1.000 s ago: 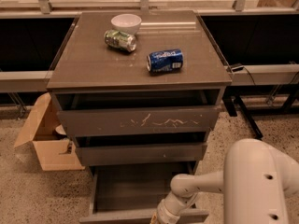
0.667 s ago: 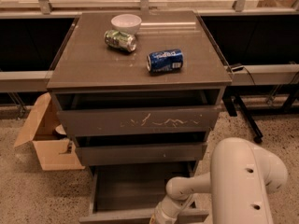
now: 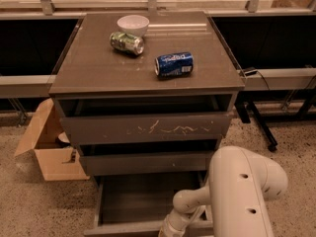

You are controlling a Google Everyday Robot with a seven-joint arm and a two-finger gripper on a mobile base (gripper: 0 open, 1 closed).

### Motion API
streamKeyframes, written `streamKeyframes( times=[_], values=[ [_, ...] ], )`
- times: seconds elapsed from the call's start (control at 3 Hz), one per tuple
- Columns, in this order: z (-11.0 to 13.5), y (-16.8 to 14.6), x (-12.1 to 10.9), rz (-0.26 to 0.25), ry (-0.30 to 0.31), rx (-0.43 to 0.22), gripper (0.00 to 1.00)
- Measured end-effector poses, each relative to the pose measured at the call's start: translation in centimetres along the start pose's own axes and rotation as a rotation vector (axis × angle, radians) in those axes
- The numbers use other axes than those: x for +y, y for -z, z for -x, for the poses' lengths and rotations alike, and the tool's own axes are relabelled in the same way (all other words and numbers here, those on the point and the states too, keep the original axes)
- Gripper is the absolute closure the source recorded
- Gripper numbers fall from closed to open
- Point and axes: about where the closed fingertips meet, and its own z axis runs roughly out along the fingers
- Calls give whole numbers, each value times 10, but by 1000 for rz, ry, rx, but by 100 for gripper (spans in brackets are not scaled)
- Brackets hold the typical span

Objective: Close bottom drawer

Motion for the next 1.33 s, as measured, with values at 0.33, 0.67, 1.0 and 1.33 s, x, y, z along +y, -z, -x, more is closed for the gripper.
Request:
streamKeyframes(
  times=[0.33,0.67,1.0,1.33],
  values=[
    [-8,4,-8,-34,-14,-2,38],
    [-16,9,-12,-58,-21,-48,15],
    [-23,10,-15,-67,-26,-131,0],
    [-47,26,-31,-119,-6,-285,0]
  ],
)
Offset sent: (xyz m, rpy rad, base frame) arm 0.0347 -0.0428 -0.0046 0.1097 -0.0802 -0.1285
